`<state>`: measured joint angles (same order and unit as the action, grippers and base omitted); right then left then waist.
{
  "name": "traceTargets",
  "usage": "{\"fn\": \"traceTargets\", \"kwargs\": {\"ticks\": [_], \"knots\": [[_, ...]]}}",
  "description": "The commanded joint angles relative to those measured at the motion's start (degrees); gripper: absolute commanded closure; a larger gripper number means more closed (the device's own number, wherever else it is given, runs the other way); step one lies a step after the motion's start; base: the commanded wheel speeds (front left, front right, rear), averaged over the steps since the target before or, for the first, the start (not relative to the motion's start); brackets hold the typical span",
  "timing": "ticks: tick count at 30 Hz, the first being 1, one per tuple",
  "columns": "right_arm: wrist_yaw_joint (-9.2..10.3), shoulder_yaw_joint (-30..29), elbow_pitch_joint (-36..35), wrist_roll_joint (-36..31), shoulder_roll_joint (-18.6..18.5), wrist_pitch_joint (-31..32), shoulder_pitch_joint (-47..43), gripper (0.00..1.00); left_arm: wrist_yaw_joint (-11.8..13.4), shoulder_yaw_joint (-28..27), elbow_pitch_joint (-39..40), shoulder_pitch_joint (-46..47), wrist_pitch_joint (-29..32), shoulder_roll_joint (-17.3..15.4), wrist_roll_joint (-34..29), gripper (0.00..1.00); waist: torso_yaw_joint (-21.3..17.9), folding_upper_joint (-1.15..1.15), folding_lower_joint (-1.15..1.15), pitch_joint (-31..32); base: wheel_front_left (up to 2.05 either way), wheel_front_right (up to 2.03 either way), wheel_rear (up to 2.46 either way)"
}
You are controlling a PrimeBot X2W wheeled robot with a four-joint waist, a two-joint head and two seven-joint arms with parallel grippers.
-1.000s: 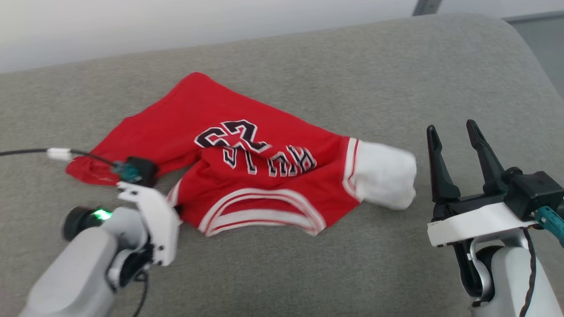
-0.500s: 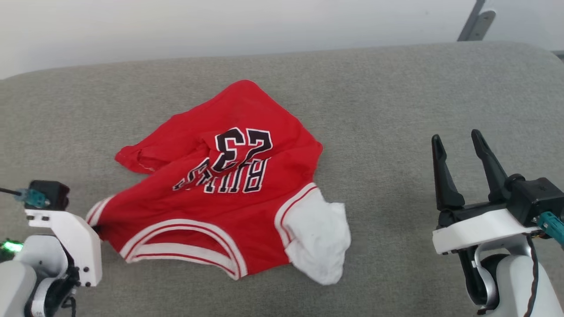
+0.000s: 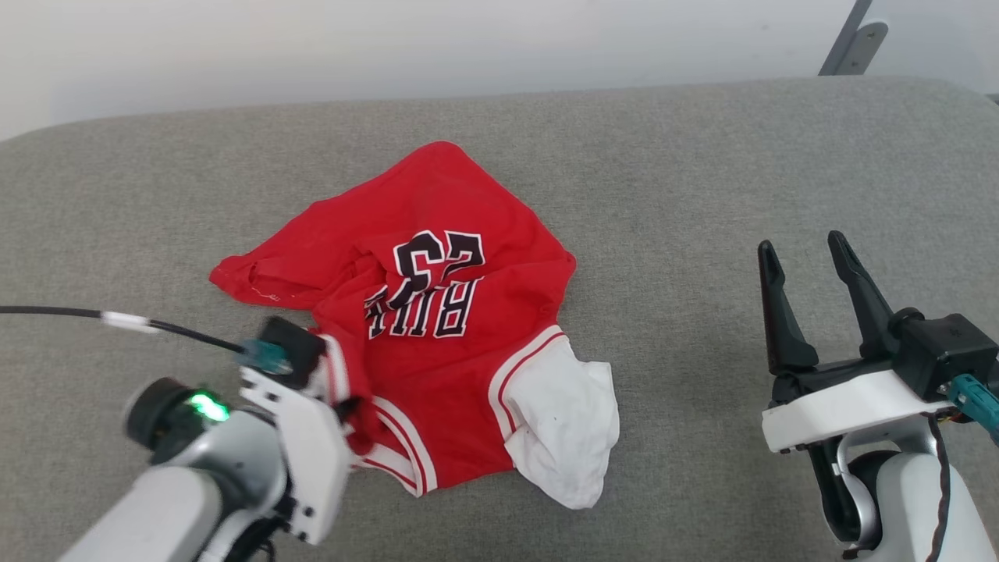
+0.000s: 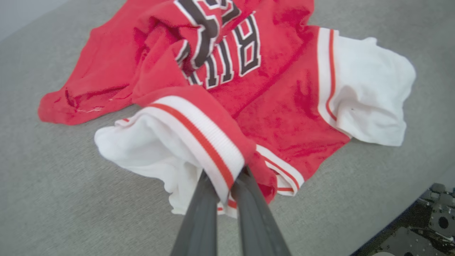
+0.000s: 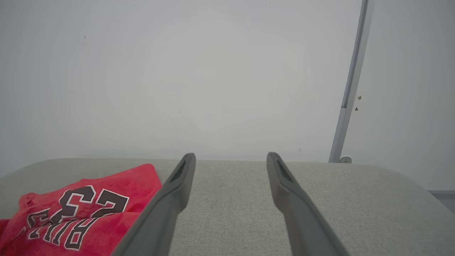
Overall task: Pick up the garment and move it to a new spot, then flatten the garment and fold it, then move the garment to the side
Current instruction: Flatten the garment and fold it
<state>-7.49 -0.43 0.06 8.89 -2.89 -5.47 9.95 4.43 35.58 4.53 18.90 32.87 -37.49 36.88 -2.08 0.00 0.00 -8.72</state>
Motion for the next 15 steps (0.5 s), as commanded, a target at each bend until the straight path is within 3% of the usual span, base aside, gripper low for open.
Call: {"fn": "traceTargets", "kwargs": {"ticks": [1, 10, 11, 13, 14, 15], "knots": [[0.0, 0.1, -0.3, 0.4, 0.0, 0.2, 0.5, 0.0, -0.4, 1.3, -0.1, 1.1, 0.7, 1.1, -0.8, 1.0, -0.4, 0.0, 0.0, -0.3, 0.0, 0.0, 0.0], [0.0, 0.6, 0.5, 0.9, 0.0, -0.6, 1.3, 0.0, -3.7, 8.3, -6.5, 4.1, 2.6, 5.7, -4.6, 1.0, -1.5, 0.0, 0.0, -1.2, 0.0, 0.0, 0.0], [0.0, 0.7, 0.7, 1.0, 0.0, -0.7, 1.4, 0.0, -4.0, 8.6, -7.5, 4.4, 2.6, 6.2, -4.7, 0.91, -1.5, 0.0, 0.0, -1.2, 0.0, 0.0, 0.0], [0.0, 0.9, 1.1, 1.3, 0.0, -0.8, 1.6, 0.0, -4.7, 9.1, -9.0, 4.8, 2.3, 7.0, -4.2, 0.51, -1.8, 0.0, 0.0, -1.1, 0.0, 0.0, 0.0], [0.0, 1.0, 1.3, 1.4, 0.0, -0.9, 1.7, 0.0, -4.9, 9.0, -9.5, 5.1, 2.1, 7.2, -3.9, 0.06, -1.8, 0.0, 0.0, -1.1, 0.0, 0.0, 0.0], [0.0, 1.1, 1.4, 1.5, 0.0, -1.1, 1.7, 0.0, -5.4, 8.9, -9.7, 5.2, 2.1, 7.2, -3.2, 0.0, -1.9, 0.0, 0.0, -0.9, 0.0, 0.0, 0.0]]}}
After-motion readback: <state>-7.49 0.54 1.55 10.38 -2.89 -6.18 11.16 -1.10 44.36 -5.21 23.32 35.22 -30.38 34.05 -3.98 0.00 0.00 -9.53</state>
